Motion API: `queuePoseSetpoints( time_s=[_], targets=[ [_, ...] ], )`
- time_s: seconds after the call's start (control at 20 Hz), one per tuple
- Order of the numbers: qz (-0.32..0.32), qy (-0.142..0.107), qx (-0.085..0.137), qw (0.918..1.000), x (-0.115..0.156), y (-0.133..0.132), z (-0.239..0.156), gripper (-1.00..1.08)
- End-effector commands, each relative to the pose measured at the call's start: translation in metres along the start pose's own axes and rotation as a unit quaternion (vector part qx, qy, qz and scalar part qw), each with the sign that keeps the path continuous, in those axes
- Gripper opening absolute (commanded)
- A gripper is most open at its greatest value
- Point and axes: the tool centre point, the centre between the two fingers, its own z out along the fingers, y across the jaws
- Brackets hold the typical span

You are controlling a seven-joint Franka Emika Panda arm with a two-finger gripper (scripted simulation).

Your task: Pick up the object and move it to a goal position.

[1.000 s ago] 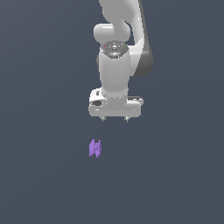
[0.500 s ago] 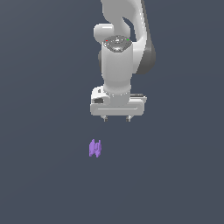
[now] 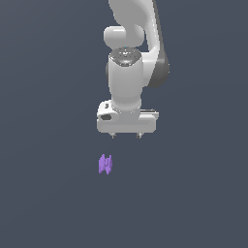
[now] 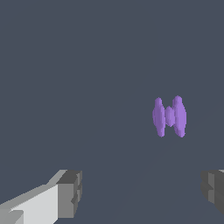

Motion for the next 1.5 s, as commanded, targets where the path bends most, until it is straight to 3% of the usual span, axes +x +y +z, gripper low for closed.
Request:
queuePoseSetpoints(
  time_s=[0.0,0.8,1.45],
  targets=[
    [-0.001,-0.003,-0.001,1.0,0.005,0.008,0.008,1.0],
    [-0.019,-0.035,-0.011,0.9992,0.038,0.084,0.097,1.0],
    [-0.022,-0.041,-0.012,0.9989,0.04,0.098,0.118,1.0]
  ],
)
